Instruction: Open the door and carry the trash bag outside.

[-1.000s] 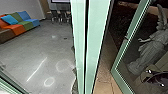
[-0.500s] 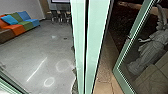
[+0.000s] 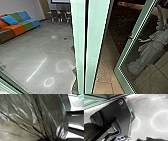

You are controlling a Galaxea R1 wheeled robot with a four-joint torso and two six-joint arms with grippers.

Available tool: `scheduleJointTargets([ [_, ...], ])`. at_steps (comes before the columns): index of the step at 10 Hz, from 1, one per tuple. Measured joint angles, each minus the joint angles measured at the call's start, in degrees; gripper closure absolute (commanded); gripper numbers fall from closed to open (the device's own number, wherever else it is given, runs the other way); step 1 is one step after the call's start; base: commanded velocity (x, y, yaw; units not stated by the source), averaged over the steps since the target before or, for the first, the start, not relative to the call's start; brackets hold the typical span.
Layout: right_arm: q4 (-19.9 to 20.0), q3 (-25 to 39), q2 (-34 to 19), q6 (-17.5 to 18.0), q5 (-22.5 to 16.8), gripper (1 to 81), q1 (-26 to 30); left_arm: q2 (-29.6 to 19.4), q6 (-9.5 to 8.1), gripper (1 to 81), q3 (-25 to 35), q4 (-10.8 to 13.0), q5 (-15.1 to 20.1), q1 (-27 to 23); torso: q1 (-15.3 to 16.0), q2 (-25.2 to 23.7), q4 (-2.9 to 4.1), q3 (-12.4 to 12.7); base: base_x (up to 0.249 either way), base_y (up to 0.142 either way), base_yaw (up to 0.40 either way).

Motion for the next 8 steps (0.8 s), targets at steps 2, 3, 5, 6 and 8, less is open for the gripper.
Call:
scheduleJointTargets([
  [2, -0.9, -7.8, 6.6, -0.2, 6.8, 1.0, -6.2, -0.1, -0.02, 81.1, 0.0, 0.0, 0.0, 0.0, 0.0, 0.0, 0.00, 0.0, 0.000, 0.000, 0.000],
  [3, -2.1, -11.7, 8.9, -0.2, 9.8, 1.0, -8.4, -0.1, -0.02, 81.1, 0.0, 0.0, 0.0, 0.0, 0.0, 0.0, 0.00, 0.0, 0.000, 0.000, 0.000],
  [5, -4.5, -18.0, 14.1, -0.2, 15.3, 1.0, -10.9, -0.1, 0.00, 81.1, 0.0, 0.0, 0.0, 0.0, 0.0, 0.0, 0.00, 0.0, 0.000, 0.000, 0.000],
  [6, -5.3, -20.2, 16.8, -0.2, 17.4, 1.0, -11.8, -0.1, 0.00, 81.1, 0.0, 0.0, 0.0, 0.0, 0.0, 0.0, 0.00, 0.0, 0.000, 0.000, 0.000],
  [8, -6.4, -23.5, 20.7, -0.4, 19.4, 1.0, -14.1, -0.1, -0.02, 81.1, 0.0, 0.0, 0.0, 0.0, 0.0, 0.0, 0.00, 0.0, 0.000, 0.000, 0.000],
])
